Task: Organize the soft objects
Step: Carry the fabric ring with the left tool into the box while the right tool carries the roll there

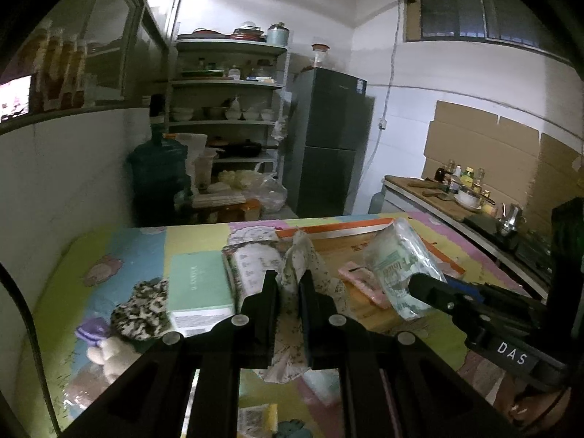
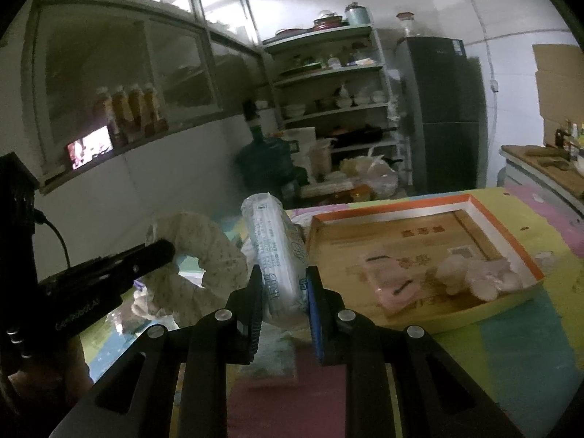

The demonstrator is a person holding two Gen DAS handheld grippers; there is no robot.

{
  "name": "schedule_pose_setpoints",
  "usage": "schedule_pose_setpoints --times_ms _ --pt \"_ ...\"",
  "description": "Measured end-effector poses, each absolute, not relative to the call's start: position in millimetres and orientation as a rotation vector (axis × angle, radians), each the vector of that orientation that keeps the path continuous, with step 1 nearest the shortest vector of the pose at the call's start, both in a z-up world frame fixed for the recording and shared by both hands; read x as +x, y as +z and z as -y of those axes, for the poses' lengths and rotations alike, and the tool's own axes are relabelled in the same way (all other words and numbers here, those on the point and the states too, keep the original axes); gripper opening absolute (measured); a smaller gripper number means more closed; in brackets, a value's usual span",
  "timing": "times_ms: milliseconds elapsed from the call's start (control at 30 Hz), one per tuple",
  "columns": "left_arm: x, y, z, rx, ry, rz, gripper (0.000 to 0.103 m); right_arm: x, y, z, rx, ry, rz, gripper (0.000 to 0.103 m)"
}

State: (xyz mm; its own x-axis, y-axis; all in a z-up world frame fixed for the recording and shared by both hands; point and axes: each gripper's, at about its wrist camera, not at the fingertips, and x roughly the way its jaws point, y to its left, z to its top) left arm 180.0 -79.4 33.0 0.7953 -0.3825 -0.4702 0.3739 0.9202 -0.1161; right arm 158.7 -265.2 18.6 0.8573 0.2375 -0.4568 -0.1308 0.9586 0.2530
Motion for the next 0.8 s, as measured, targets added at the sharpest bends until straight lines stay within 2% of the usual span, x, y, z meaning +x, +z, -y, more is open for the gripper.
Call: schedule_pose_setpoints --times_ms 800 --pt "228 36 179 -0.041 -0.526 -0.51 0.012 161 10 357 0.277 0.042 -0.459 0.022"
